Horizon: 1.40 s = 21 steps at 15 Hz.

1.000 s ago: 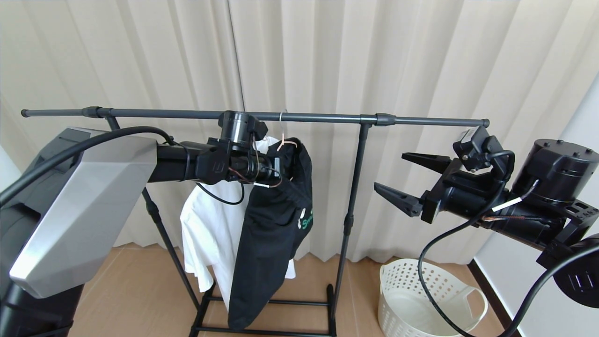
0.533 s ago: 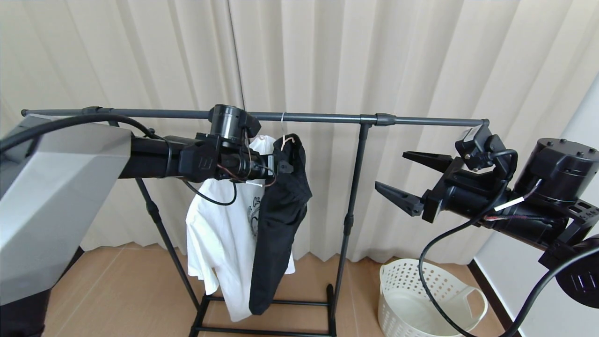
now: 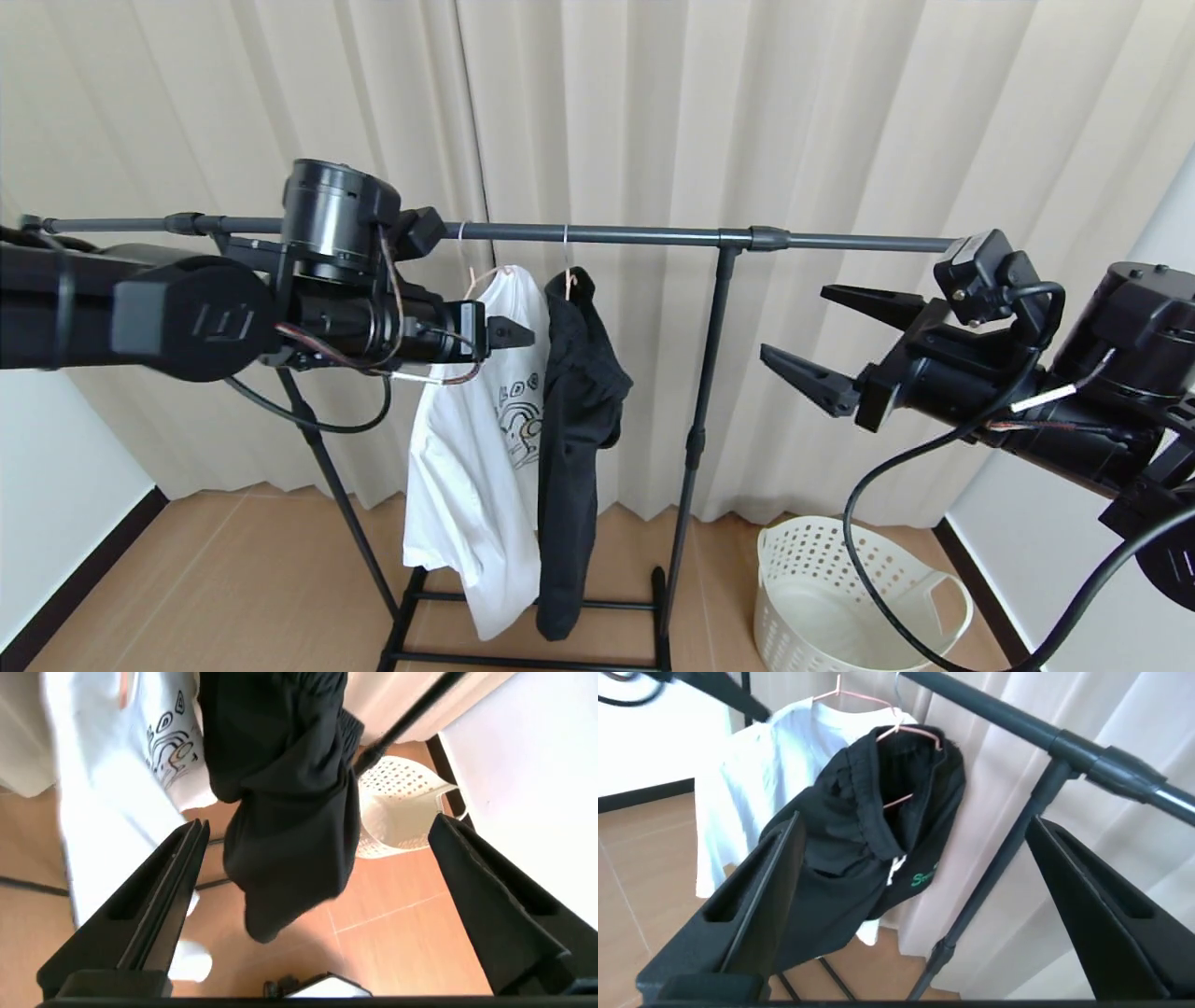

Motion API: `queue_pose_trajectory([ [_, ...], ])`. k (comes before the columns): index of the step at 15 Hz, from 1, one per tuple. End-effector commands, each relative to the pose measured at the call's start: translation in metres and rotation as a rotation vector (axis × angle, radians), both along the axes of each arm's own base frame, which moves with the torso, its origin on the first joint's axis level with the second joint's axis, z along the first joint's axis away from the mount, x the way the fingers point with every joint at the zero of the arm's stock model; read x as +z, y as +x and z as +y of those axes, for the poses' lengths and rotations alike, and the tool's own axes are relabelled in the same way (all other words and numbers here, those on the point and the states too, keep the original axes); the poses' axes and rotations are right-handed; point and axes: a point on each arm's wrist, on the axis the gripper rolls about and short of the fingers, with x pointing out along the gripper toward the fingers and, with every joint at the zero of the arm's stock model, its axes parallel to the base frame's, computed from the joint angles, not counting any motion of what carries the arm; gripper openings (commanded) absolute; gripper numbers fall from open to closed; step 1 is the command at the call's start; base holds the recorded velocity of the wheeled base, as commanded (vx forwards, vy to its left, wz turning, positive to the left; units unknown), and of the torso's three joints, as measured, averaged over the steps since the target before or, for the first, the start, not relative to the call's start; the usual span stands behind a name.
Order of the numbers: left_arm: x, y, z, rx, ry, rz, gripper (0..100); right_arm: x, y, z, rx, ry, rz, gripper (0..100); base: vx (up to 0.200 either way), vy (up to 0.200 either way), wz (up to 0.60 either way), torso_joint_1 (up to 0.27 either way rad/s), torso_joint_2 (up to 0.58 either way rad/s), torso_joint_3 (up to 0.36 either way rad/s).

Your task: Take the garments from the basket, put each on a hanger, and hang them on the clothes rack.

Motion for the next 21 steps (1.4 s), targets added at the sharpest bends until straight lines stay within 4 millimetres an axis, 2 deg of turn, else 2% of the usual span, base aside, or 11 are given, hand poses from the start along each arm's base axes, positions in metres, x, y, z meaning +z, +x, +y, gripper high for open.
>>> queue_pose_trajectory([
  [1, 0.024, -0.058, 0.024, 0.006, -0.014, -0.050, 100, 0.011, -0.010, -0.007, -0.058, 0.010, -0.028, 100, 0.000, 0.000, 0.00, 0.000, 0.00, 0.000],
  [2, 0.025, -0.069, 0.028, 0.006, -0.015, -0.053, 100, 0.017, -0.015, -0.011, -0.098, 0.015, -0.035, 100, 0.000, 0.000, 0.00, 0.000, 0.00, 0.000],
  [3, 0.026, -0.096, 0.038, 0.003, -0.016, -0.063, 100, 0.030, -0.031, -0.020, -0.164, 0.017, -0.029, 100, 0.000, 0.000, 0.00, 0.000, 0.00, 0.000],
  [4, 0.026, -0.113, 0.044, -0.011, -0.001, -0.082, 100, 0.036, -0.048, -0.025, -0.188, 0.008, -0.009, 100, 0.000, 0.000, 0.00, 0.000, 0.00, 0.000],
  [5, 0.025, -0.119, 0.046, -0.016, 0.007, -0.086, 100, 0.039, -0.056, -0.028, -0.194, 0.005, 0.001, 100, 0.000, 0.000, 0.00, 0.000, 0.00, 0.000],
  [6, 0.020, -0.136, 0.054, -0.019, 0.025, -0.094, 100, 0.041, -0.077, -0.035, -0.211, -0.011, 0.043, 100, 0.000, 0.000, 0.00, 0.000, 0.00, 0.000],
  [7, 0.019, -0.150, 0.059, -0.022, 0.021, -0.113, 100, 0.040, -0.089, -0.039, -0.235, -0.021, 0.069, 100, 0.000, 0.000, 0.00, 0.000, 0.00, 0.000],
  [13, 0.002, -0.203, 0.078, -0.025, 0.016, -0.153, 100, 0.014, -0.141, -0.055, -0.280, 0.026, 0.128, 100, 0.000, 0.000, 0.00, 0.000, 0.00, 0.000],
  [15, -0.013, -0.226, 0.086, -0.033, 0.028, -0.159, 100, -0.002, -0.161, -0.061, -0.316, 0.021, 0.138, 100, 0.000, 0.000, 0.00, 0.000, 0.00, 0.000],
  [18, -0.030, -0.247, 0.094, -0.035, 0.027, -0.162, 100, -0.017, -0.181, -0.068, -0.324, 0.022, 0.138, 100, 0.000, 0.000, 0.00, 0.000, 0.00, 0.000],
  [21, -0.061, -0.274, 0.104, -0.035, 0.034, -0.150, 100, -0.042, -0.210, -0.076, -0.333, 0.006, 0.170, 100, 0.000, 0.000, 0.00, 0.000, 0.00, 0.000],
])
